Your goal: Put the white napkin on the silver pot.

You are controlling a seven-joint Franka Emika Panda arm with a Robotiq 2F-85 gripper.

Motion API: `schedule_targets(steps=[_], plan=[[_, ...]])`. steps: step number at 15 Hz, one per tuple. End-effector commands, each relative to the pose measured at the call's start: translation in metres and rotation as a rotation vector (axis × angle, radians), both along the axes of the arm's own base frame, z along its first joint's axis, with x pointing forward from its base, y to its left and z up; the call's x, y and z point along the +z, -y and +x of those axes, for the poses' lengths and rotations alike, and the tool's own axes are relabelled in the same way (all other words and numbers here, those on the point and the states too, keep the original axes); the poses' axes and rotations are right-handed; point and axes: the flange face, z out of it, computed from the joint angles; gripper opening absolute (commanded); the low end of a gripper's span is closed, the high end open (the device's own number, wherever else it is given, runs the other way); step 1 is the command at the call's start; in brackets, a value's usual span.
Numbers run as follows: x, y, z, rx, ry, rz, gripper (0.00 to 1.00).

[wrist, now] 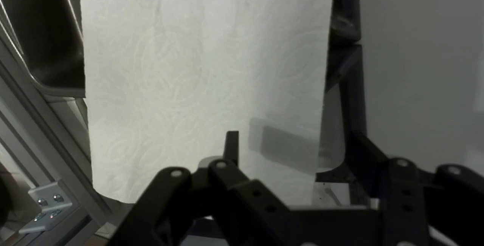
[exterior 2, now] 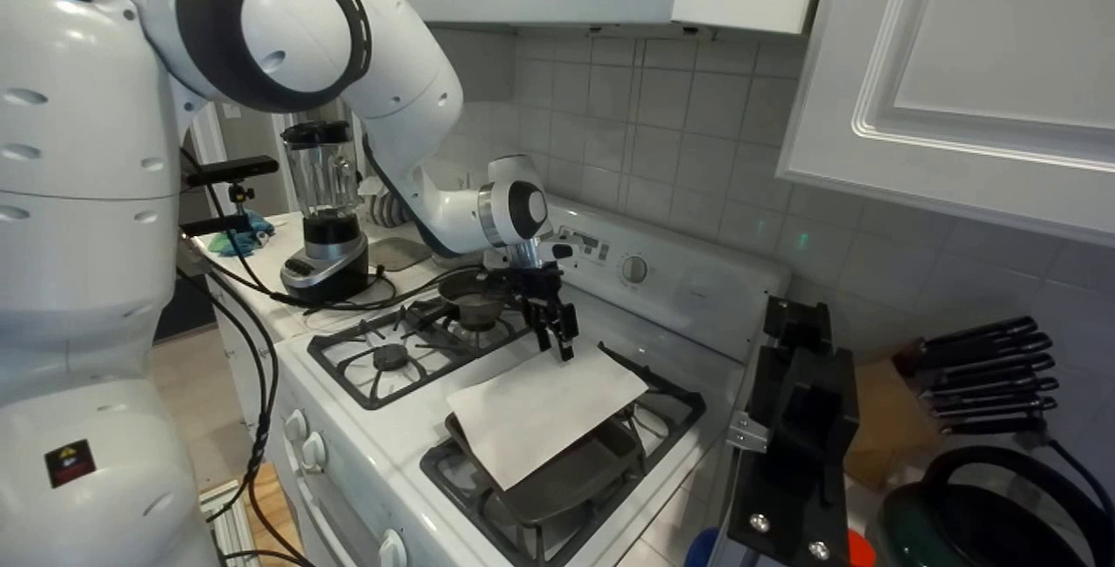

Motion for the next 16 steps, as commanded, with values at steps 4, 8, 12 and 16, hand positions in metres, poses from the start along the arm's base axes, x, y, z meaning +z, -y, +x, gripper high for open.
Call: schedule_targets(steps=[4, 8, 12, 16], plan=[[-0.006, -0.007, 0.016, -0.012, 0.041, -0.015, 0.20], [0.001, -0.006, 0.015, -0.019, 0.053, -0.021, 0.00], [0.005, -0.003, 0.014, -0.030, 0.044, -0.021, 0.00], [0.027, -0.012, 0.004, 0.067, 0.042, -0.020, 0.00]])
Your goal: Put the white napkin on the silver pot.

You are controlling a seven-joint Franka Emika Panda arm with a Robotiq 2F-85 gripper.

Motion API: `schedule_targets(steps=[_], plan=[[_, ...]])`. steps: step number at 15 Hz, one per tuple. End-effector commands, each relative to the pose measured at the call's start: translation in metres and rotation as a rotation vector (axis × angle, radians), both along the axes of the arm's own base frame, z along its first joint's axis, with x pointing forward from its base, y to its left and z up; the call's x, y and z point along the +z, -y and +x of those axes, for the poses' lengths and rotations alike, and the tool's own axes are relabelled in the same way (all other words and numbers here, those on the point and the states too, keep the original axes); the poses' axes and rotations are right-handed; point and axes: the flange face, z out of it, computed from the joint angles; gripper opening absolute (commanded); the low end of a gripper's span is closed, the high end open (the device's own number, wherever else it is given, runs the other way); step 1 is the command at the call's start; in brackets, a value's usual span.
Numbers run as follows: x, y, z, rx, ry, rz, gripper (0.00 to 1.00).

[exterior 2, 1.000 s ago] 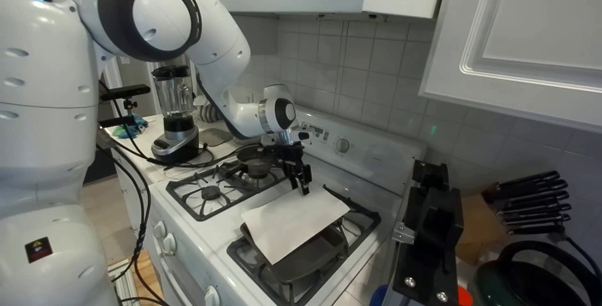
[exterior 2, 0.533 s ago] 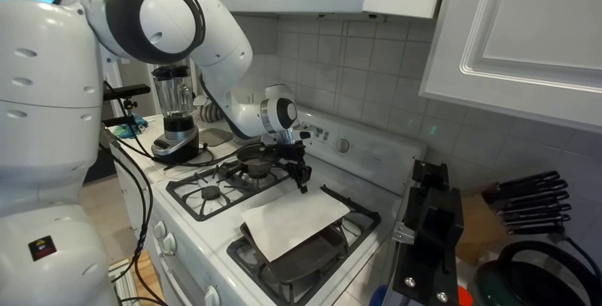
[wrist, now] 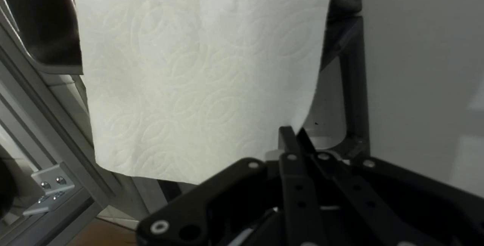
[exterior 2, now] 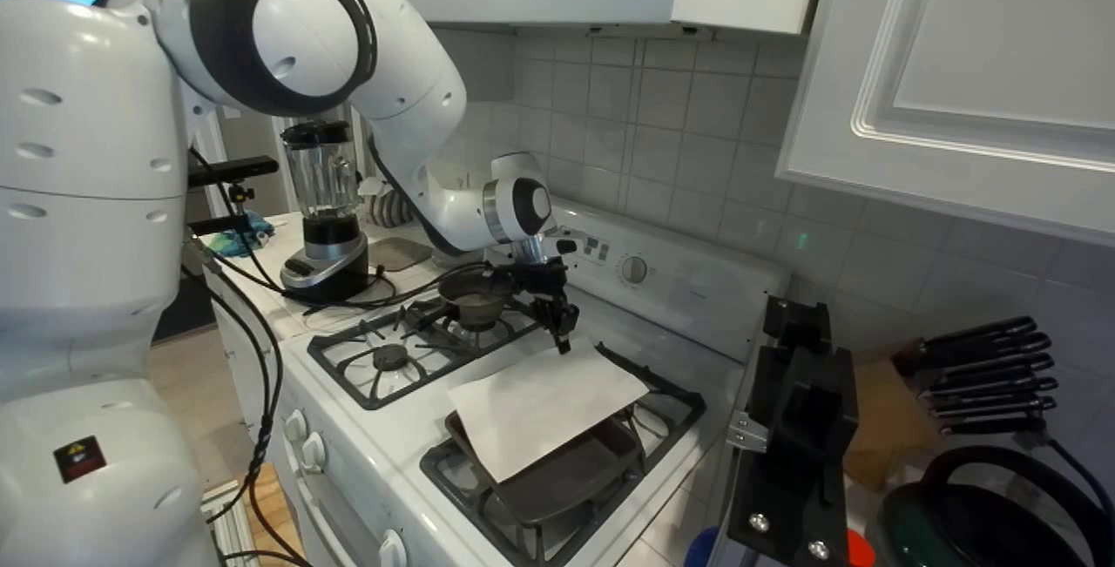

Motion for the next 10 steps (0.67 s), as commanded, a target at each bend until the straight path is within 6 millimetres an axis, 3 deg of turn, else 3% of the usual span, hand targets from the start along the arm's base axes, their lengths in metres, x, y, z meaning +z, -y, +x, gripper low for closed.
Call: schedule_targets(steps=[1, 6, 10], plan=[[0.029, -0.017, -0.012, 0.098, 0.025, -0.013, 0.00], [0.061, -0.070, -0.029, 0.263, 0.072, -0.009, 0.00], [0.071, -0.121, -0.045, 0.416, 0.133, -0.053, 0.00]])
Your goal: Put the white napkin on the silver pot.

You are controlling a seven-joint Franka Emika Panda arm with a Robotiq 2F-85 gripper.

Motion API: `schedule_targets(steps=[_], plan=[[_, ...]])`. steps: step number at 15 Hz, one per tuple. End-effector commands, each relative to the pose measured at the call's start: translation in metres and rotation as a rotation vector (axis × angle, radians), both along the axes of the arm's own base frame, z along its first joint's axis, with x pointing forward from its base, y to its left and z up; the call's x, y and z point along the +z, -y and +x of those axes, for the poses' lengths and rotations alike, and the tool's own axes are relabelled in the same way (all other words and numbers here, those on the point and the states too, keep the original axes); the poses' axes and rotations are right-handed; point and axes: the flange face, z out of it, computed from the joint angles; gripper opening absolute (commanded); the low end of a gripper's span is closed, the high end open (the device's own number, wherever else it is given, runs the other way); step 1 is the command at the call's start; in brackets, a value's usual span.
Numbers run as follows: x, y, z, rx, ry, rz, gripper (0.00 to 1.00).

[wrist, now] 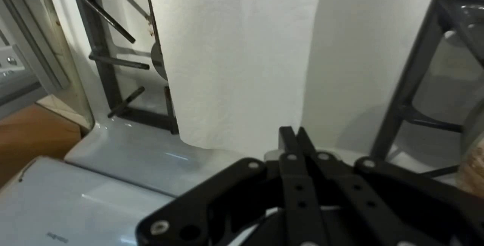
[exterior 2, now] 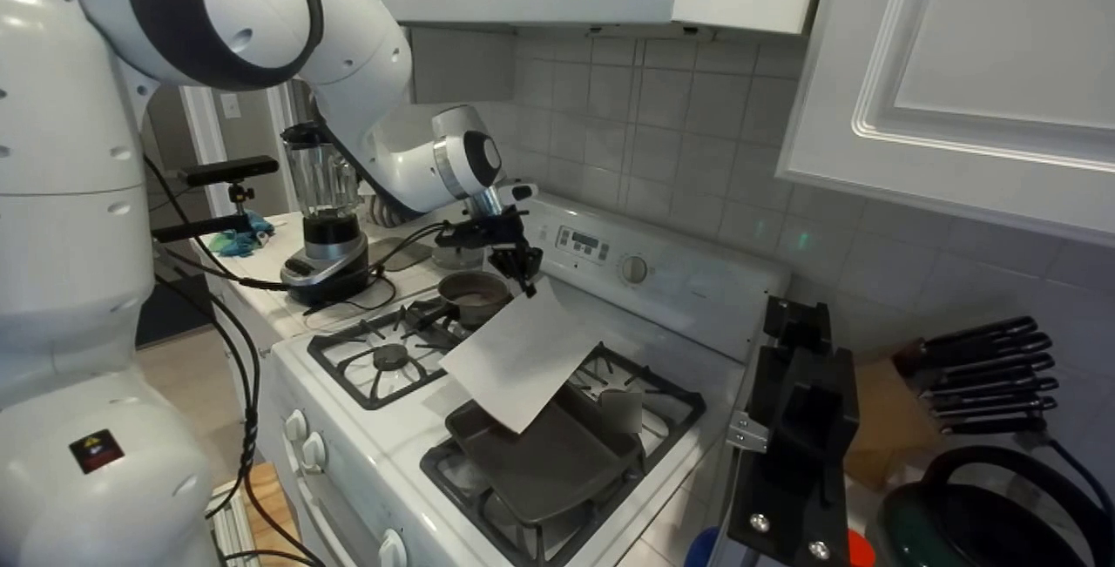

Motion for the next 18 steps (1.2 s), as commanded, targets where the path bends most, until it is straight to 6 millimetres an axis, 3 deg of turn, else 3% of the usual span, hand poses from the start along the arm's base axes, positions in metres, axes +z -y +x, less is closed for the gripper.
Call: schedule_targets(steps=[1, 11, 14, 18], plan=[[0.005, -0.040, -0.016, 0.149, 0.081, -0.050, 0.00], [-0.032, -0.178, -0.064, 0.381, 0.334, -0.143, 0.00], [-0.042, -0.207, -0.075, 0.409, 0.386, -0.151, 0.00], [-0.057, -0.230, -0.080, 0.457, 0.422, -0.154, 0.00]])
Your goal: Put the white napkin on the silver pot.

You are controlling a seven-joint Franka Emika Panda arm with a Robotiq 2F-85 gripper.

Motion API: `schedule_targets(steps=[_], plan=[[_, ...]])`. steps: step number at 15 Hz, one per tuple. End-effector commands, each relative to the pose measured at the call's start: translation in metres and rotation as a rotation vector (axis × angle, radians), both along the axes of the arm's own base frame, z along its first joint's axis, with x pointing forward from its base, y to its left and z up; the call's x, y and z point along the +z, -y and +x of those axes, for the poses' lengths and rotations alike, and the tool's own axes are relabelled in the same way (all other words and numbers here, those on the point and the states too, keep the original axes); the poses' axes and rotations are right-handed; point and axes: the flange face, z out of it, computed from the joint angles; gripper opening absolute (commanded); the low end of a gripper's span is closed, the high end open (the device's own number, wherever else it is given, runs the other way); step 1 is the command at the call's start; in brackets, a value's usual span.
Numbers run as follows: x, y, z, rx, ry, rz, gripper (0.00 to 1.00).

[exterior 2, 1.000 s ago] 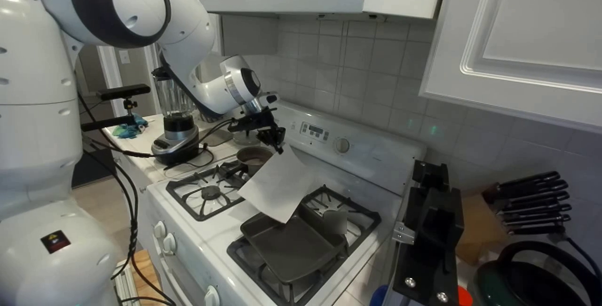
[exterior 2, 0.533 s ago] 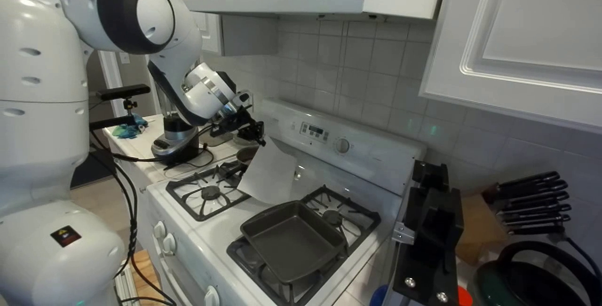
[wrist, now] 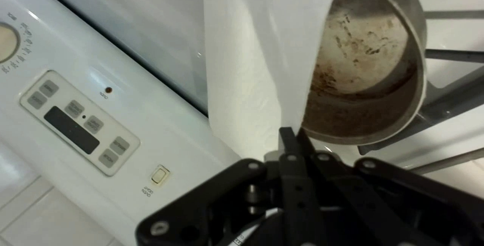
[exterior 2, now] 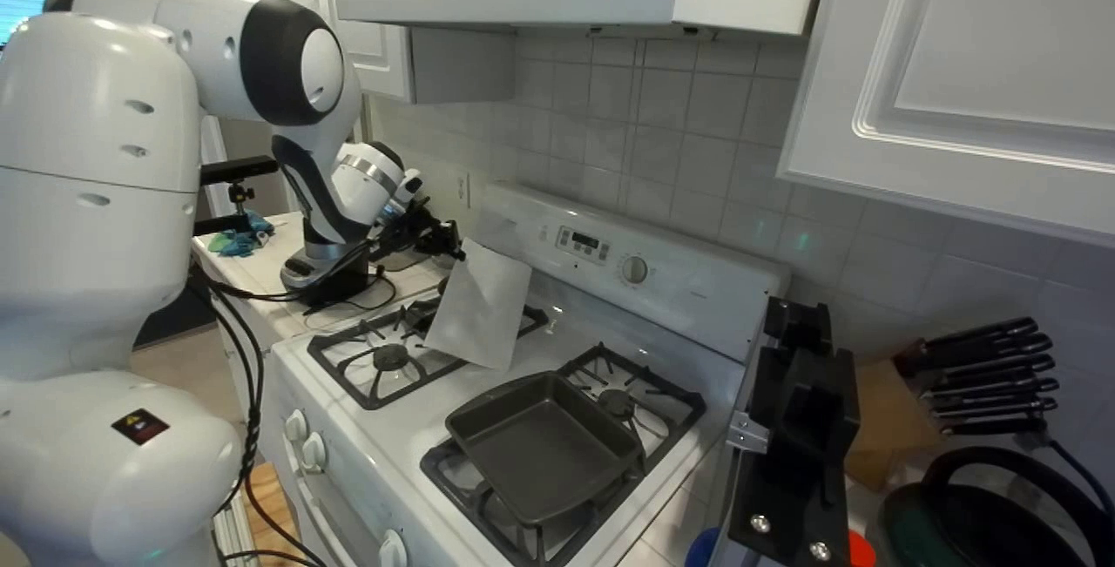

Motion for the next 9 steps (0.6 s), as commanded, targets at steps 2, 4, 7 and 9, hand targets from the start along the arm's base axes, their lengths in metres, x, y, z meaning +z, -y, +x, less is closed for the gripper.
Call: schedule_targets(steps=[2, 4, 7, 9], plan=[[-0.017, -0.024, 0.007, 0.062, 0.041, 0.005, 0.00], [-0.023, -0.029, 0.007, 0.090, 0.042, 0.012, 0.00], [-0.033, -0.033, 0.005, 0.140, 0.000, 0.029, 0.00], [-0.037, -0.037, 0.000, 0.167, -0.033, 0.064, 0.00]])
